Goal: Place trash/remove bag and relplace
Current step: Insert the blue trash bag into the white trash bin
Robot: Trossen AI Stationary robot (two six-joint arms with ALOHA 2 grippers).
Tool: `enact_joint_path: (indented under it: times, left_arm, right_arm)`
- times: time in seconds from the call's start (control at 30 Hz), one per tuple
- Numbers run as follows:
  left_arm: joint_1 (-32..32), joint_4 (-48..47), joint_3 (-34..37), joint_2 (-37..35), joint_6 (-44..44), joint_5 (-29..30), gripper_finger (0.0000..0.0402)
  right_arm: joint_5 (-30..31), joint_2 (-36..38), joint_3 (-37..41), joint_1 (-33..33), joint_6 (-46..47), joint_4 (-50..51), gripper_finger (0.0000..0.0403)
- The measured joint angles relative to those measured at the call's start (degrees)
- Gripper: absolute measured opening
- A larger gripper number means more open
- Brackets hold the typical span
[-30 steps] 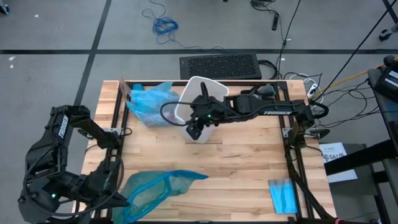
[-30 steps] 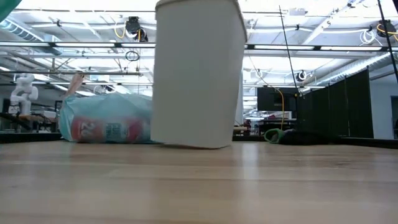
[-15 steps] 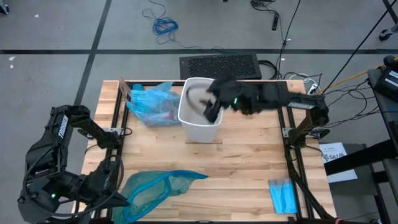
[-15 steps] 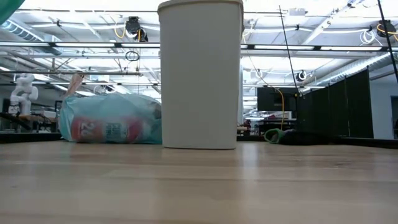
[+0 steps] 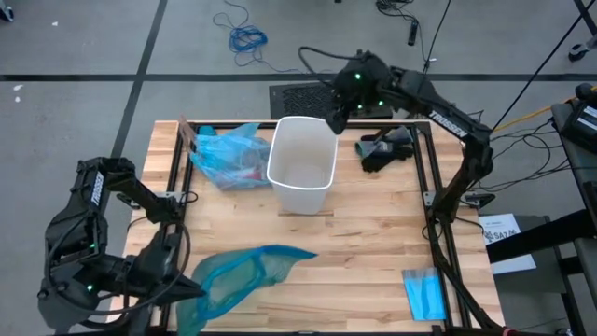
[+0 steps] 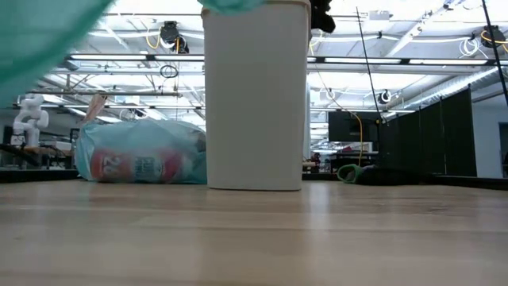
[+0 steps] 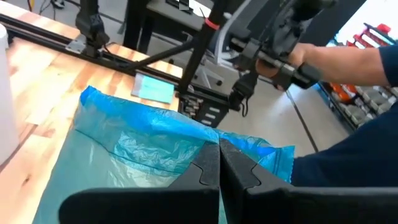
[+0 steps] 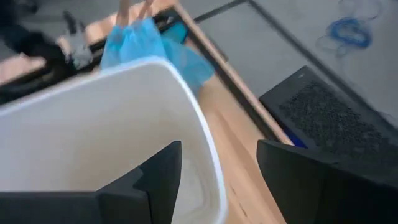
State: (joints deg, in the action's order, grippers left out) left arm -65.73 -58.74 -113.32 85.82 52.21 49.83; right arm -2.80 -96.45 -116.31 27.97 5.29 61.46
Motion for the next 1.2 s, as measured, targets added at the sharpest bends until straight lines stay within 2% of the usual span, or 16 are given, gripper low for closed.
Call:
enact_joint_path:
  times: [0.27, 0.6, 0.83, 0.97, 1.13, 1.2]
  left_arm:
    - [2.8, 0.0, 0.0, 0.0, 1.5, 0.2, 0.0]
    - [4.6, 0.0, 0.0, 0.0, 1.6, 0.2, 0.0]
    - [4.7, -0.1, 0.0, 0.0, 1.7, 0.2, 0.0]
    - [4.7, -0.4, 0.0, 0.0, 3.0, 0.2, 0.0]
    - [4.6, -0.4, 0.0, 0.0, 3.0, 0.2, 0.0]
    - [4.6, -0.6, 0.0, 0.0, 2.9, 0.2, 0.0]
  right_arm:
    - [-9.7, -0.3, 2.4, 4.1, -8.8, 1.2, 0.0201]
    - [-11.0, -0.3, 8.7, 4.0, -11.6, -1.5, 0.0201]
    - [-10.8, -0.3, 12.4, 4.2, -10.1, -4.3, 0.0193]
    - [-10.7, -0.3, 13.3, 4.2, -7.8, -4.5, 0.0142]
    - [-10.2, -0.3, 13.3, 4.0, -3.9, -4.5, 0.0021]
    - [-9.3, -0.3, 13.3, 3.5, -0.8, -4.2, 0.0015]
